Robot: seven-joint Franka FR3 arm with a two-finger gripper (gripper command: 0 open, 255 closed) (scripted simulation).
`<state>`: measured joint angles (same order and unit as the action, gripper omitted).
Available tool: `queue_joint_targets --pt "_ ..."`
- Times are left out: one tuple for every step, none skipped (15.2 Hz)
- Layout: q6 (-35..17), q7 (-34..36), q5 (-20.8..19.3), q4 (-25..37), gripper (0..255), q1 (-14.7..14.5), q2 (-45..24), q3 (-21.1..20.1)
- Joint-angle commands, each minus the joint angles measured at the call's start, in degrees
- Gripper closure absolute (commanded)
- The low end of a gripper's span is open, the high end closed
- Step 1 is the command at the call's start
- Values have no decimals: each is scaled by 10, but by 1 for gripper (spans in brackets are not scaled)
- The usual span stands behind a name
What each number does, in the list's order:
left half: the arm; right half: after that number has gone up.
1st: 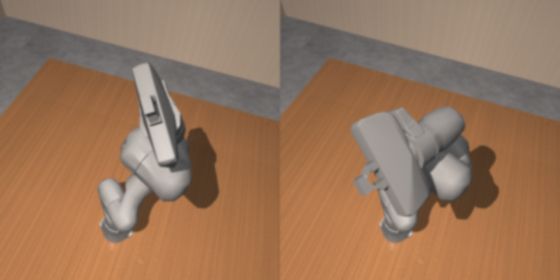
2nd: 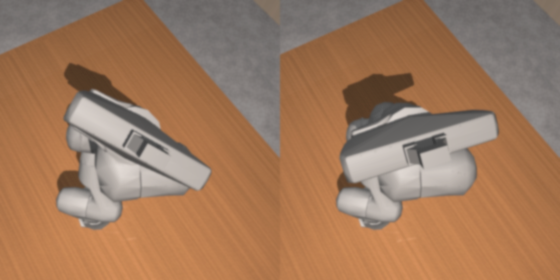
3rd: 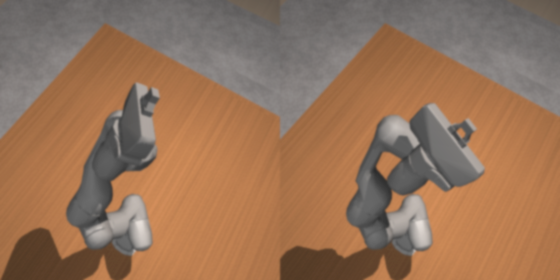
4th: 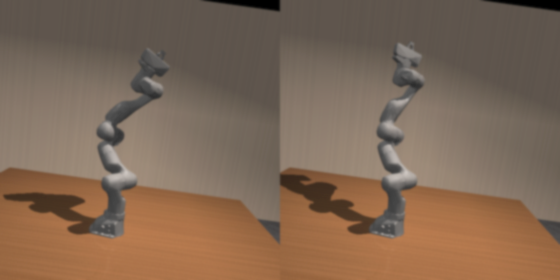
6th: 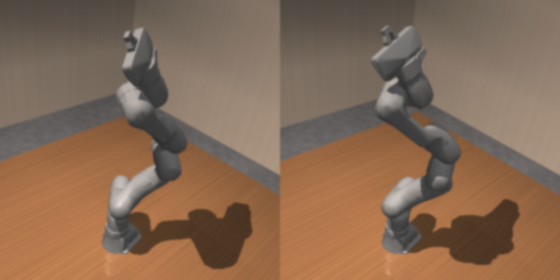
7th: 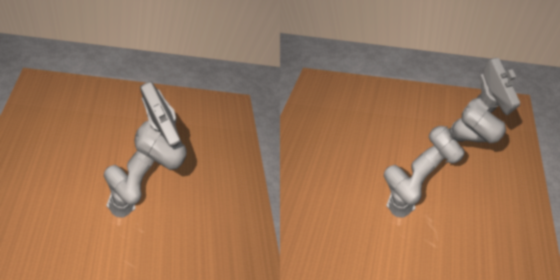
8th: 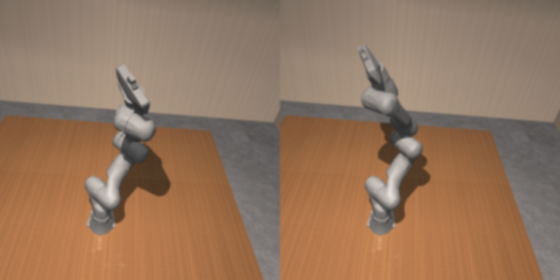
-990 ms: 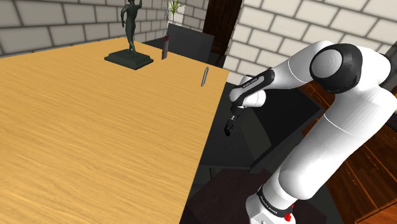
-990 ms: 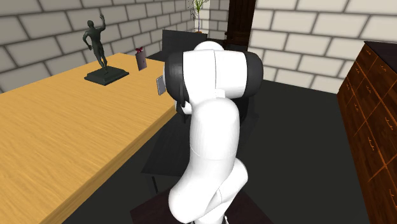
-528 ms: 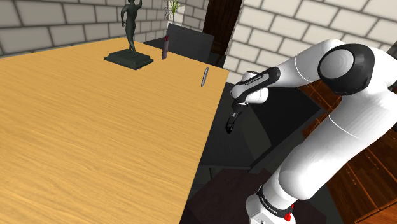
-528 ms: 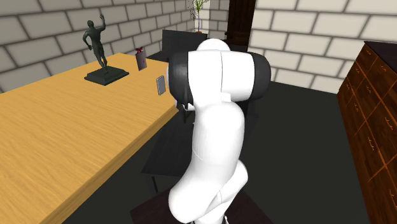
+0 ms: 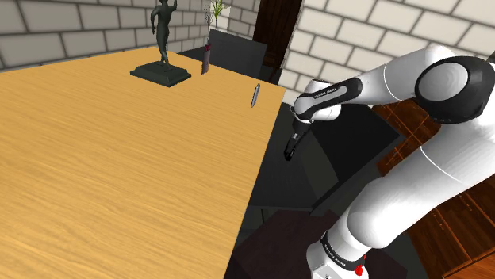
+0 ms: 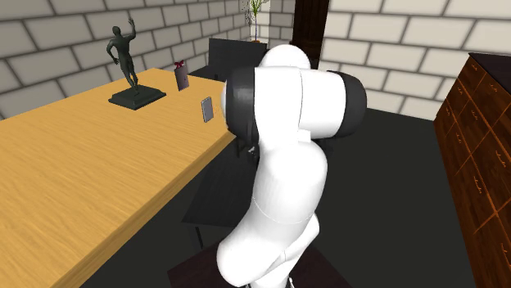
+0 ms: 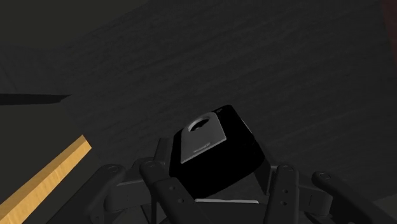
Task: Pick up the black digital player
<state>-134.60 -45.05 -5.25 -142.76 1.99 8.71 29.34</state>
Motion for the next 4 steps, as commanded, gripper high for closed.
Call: queue_joint_targets --pt "19 4 -6 8 255 1 11 -2" --pt "28 7 -8 12 255 2 17 -3" --pt "29 7 -9 12 255 2 18 -4" --pt "29 7 -9 12 255 2 18 -4"
